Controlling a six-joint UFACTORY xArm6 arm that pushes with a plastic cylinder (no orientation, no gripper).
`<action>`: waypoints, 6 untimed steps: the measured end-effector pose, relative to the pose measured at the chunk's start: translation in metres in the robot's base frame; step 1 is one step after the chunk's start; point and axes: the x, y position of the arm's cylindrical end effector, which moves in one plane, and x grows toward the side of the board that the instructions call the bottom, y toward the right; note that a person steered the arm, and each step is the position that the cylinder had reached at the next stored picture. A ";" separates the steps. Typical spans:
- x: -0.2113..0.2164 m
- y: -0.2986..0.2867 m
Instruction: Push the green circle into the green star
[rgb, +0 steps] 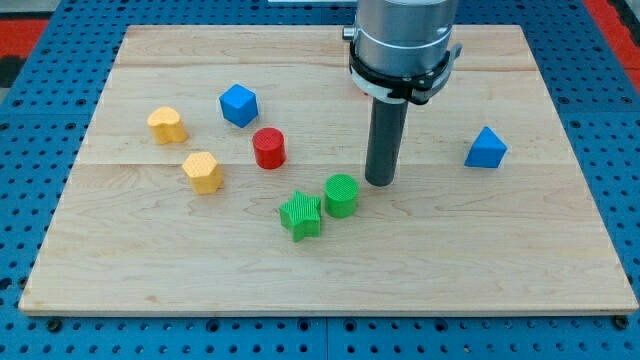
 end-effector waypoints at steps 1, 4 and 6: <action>0.012 -0.015; -0.044 -0.009; -0.137 -0.102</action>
